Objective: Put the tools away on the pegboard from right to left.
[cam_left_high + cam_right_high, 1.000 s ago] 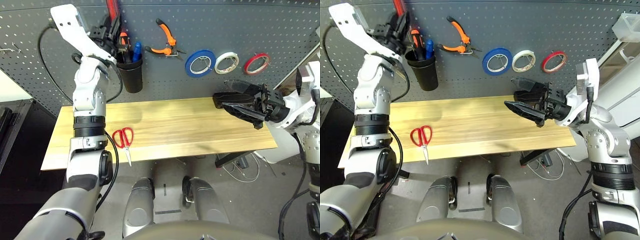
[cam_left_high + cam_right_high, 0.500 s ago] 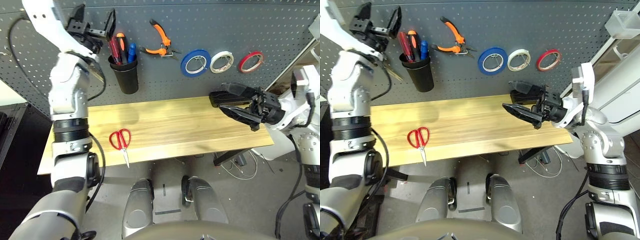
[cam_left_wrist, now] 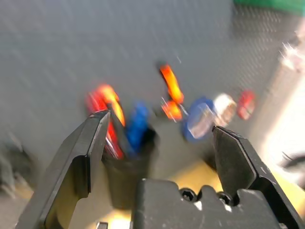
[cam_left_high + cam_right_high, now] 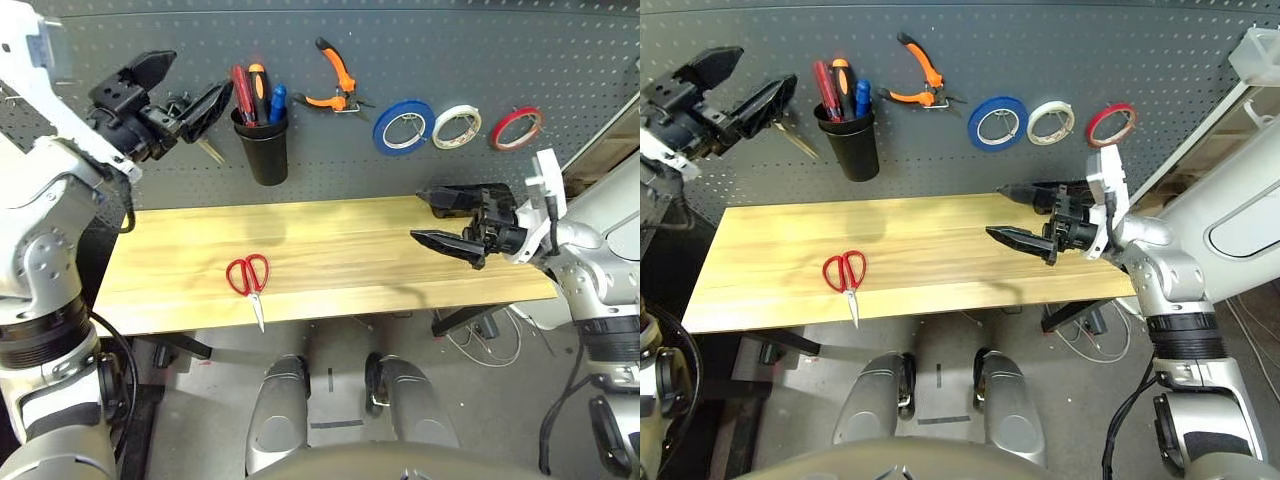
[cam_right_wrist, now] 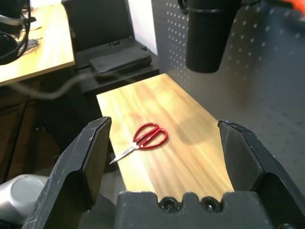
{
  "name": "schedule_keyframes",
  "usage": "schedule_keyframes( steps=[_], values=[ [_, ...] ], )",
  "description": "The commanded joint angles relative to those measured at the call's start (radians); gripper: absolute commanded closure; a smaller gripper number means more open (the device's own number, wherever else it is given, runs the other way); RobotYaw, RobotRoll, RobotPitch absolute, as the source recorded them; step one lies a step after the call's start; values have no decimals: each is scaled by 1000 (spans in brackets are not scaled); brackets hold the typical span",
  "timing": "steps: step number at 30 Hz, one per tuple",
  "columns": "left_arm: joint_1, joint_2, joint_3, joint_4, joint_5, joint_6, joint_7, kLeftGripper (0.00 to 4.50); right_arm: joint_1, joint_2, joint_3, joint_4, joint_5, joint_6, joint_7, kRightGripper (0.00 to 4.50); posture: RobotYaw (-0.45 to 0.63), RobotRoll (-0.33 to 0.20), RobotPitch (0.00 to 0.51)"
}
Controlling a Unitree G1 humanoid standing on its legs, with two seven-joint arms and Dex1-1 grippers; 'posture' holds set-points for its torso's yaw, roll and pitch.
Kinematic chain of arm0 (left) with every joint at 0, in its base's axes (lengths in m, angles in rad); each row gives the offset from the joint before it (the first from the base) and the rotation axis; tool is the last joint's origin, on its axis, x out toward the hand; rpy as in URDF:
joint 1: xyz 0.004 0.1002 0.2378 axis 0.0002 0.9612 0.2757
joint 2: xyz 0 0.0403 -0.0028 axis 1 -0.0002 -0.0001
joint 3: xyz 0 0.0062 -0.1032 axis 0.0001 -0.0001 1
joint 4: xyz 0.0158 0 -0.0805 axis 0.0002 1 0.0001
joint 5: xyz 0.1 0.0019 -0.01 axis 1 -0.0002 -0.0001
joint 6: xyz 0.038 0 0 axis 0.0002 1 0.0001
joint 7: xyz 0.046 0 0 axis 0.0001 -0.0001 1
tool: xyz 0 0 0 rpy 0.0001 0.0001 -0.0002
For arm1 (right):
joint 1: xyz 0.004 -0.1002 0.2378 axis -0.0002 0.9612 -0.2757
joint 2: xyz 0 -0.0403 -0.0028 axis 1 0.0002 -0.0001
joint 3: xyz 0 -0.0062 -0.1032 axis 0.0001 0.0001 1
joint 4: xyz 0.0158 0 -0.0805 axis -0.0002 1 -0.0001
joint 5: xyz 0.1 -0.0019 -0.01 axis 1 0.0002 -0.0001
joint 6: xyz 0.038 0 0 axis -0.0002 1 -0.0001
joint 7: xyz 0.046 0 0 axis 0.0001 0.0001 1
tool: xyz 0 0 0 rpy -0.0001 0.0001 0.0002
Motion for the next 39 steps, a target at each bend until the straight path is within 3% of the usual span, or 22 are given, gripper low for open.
schedule_keyframes(
  steps=[1, 3, 5, 9, 11, 14, 19, 24, 39],
  values=[
    [103, -3, 8, -91, -127, 118, 21, 10, 39, 6, 49, -36, -51, -31, -5, 0, 107, 0, 158],
    [155, -5, 16, -113, -169, 149, 39, 10, 54, 6, 68, -57, -69, -40, -11, 0, 103, 0, 167],
    [242, -17, -7, -123, -140, 141, 55, 10, 70, 13, 86, -65, -96, -69, -23, 0, 101, 0, 171],
    [391, -20, -113, -85, 9, 84, 83, 10, 97, 28, 112, -85, -125, -105, -42, 0, 77, 0, 179],
    [410, -60, -193, 3, 118, 19, 124, 10, 103, 43, 123, -81, -153, -154, -52, 0, 73, 0, 181],
    [393, -89, -289, 107, 248, -42, 159, 10, 105, 59, 130, -70, -178, -211, -55, 0, 58, 0, 184],
    [292, -183, -342, 298, 366, -88, 225, 10, 127, 63, 154, -108, -187, -233, -56, 0, 28, 0, 197],
    [247, -257, -299, 448, 416, -82, 282, 10, 162, 73, 177, -180, -177, -218, -69, 0, 5, 0, 213],
    [201, -291, -279, 680, 536, -179, 286, 10, 187, 73, 199, -254, -149, -180, -100, 0, -36, 0, 237]
  ],
)
